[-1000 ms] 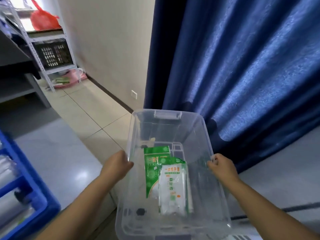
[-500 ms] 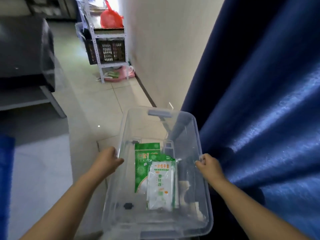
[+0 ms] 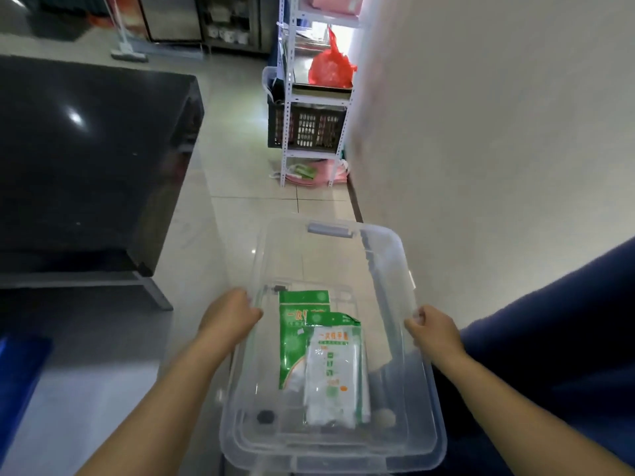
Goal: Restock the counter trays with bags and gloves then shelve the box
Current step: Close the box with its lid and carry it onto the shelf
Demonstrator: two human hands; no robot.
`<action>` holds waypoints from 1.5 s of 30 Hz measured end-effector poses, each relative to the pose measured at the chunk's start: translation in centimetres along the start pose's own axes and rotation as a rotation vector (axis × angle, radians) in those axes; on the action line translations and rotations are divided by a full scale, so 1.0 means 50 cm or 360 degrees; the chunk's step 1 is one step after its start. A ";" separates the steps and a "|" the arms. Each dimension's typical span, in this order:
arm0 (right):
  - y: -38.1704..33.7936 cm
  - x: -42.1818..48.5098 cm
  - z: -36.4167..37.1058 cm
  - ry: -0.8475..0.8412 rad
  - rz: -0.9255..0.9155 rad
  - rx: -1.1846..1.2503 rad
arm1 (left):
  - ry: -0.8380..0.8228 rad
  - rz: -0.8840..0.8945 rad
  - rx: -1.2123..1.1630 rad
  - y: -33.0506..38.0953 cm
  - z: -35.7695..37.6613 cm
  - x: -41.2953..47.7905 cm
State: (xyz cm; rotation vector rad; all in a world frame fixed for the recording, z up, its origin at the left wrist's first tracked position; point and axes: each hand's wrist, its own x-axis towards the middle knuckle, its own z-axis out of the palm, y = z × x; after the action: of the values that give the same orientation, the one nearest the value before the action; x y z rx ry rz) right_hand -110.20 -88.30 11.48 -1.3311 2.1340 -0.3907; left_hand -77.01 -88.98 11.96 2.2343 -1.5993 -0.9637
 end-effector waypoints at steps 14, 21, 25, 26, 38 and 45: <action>-0.200 0.541 -0.084 -0.0222 -0.0232 -0.0087 | 0.0123 -0.0213 -0.0162 0.228 -0.035 0.406; -0.350 0.813 -0.133 -0.0367 -0.0500 -0.0209 | 0.0298 -0.0388 -0.0198 0.350 -0.068 0.582; -0.459 0.930 -0.125 -0.0413 -0.0665 -0.0362 | 0.0414 -0.0492 -0.0266 0.373 -0.105 0.678; -0.488 0.960 -0.117 -0.0433 -0.0684 -0.0372 | 0.0435 -0.0511 -0.0271 0.375 -0.117 0.705; -0.877 1.278 0.013 -0.0509 -0.0727 -0.0392 | 0.0426 -0.0578 -0.0419 0.328 -0.333 1.135; -1.083 1.413 0.077 -0.0542 -0.0789 -0.0268 | 0.0478 -0.0653 -0.0462 0.312 -0.463 1.369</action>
State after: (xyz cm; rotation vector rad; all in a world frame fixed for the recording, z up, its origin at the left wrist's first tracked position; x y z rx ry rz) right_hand -92.24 -175.51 14.20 -1.8773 1.5737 -0.1597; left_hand -61.43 -161.22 12.07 2.3961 -0.8358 -0.8325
